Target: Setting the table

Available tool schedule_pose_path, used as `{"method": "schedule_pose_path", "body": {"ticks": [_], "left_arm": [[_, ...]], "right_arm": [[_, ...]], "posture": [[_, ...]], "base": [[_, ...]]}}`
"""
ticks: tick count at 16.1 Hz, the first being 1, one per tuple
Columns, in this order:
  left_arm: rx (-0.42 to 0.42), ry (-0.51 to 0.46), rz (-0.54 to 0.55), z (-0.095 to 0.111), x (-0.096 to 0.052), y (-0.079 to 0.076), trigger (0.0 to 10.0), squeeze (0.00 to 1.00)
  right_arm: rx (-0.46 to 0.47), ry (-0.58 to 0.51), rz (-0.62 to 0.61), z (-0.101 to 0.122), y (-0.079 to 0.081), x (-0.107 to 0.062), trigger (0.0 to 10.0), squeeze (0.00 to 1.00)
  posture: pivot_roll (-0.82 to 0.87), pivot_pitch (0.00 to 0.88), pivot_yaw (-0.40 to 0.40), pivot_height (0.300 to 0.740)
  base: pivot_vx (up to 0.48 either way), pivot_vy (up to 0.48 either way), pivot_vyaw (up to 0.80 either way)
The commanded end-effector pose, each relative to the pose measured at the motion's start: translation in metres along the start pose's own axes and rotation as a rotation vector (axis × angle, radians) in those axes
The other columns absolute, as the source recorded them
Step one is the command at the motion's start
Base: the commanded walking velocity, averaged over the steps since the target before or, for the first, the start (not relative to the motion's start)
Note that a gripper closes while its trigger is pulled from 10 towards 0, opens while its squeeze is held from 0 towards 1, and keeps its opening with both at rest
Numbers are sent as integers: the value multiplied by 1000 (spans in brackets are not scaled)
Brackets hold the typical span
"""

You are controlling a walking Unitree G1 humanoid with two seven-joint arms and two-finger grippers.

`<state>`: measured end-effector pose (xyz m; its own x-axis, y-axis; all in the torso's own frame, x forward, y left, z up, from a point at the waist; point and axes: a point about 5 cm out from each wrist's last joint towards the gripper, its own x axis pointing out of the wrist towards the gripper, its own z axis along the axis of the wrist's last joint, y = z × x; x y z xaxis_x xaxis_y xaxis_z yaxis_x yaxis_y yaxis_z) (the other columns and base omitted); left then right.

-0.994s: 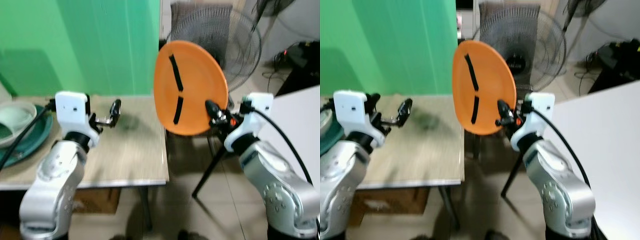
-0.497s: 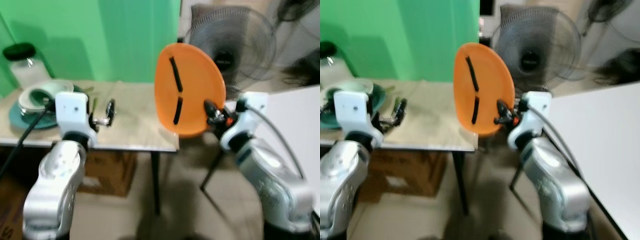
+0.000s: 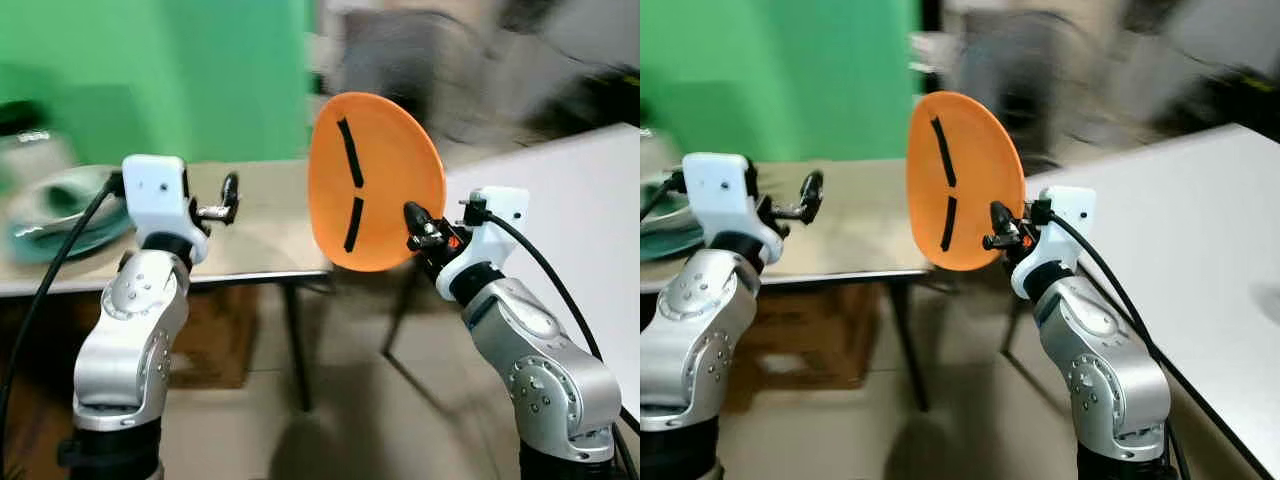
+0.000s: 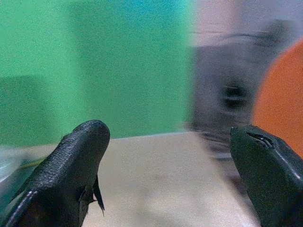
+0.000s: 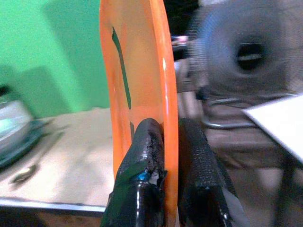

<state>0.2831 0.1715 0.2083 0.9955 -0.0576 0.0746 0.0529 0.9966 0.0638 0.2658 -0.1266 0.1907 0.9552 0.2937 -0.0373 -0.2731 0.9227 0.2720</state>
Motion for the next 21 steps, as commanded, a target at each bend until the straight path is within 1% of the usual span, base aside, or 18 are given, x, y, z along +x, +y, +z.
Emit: {"method": "schedule_pose_path", "body": {"ticks": [1,2,4,5,6,7,8,9,11,12,14,15,17,19,21], "left_arm": [[1,26,-16,-5,-2,1,10000,0],[24,64,-48,-15,-13,6,10000,0],[36,107,-96,-25,-30,13,10000,0],[44,111,-107,-26,-32,14,10000,0],[43,104,-87,-23,-31,18,10000,0],[44,100,-70,-22,-30,18,10000,0],[45,99,-70,-24,-31,12,10000,0],[50,99,-79,-25,-32,9,10000,0],[84,121,-164,-33,-42,-5,10000,0],[94,129,-180,-35,-45,-6,10000,0],[77,128,-165,-35,-43,-5,10000,0],[59,123,-150,-33,-40,-5,10000,0],[50,120,-137,-34,-40,-8,10000,0],[29,120,-108,-35,-40,-8,10000,0],[23,119,-91,-35,-36,-8,10000,0]], "right_arm": [[-12,-61,-4,12,1,-1,10000,0],[-13,-62,-12,12,0,-1,10000,0],[-14,-57,-15,12,-2,-1,10000,0],[-17,-56,-11,12,-2,-1,10000,0],[-25,-55,-7,13,-3,0,10000,0],[-26,-56,-9,13,-3,0,10000,0],[-26,-58,-18,13,-4,0,10000,0],[-26,-59,-22,13,-5,0,10000,0],[-25,-57,-32,10,-6,0,10000,0],[-25,-55,-42,9,-7,0,10000,0],[-16,-50,-56,7,-9,0,10000,0],[53,-1,-54,2,-9,1,10000,0],[81,23,-59,0,-11,2,10000,0],[75,35,-77,-2,-15,2,10000,0],[66,48,-95,-4,-19,2,10000,0]], "posture": [[-76,2,34,740],[-79,4,30,740],[-77,5,15,740],[-77,6,17,740],[-78,5,21,740],[-78,5,21,740],[-83,4,26,740],[-86,2,28,740],[-90,0,37,740],[-89,0,37,740],[-88,0,37,740],[-90,0,37,740],[-93,0,32,740],[-96,0,26,740],[-103,0,20,740]], "base": [[0,0,-800],[0,0,-800],[0,0,-800],[0,0,-800],[0,0,-800],[0,0,-800],[0,0,-800],[0,0,-800],[0,0,-800],[0,0,-800],[0,0,-800],[0,0,-800],[0,0,-800],[0,0,-800],[0,0,0]]}}
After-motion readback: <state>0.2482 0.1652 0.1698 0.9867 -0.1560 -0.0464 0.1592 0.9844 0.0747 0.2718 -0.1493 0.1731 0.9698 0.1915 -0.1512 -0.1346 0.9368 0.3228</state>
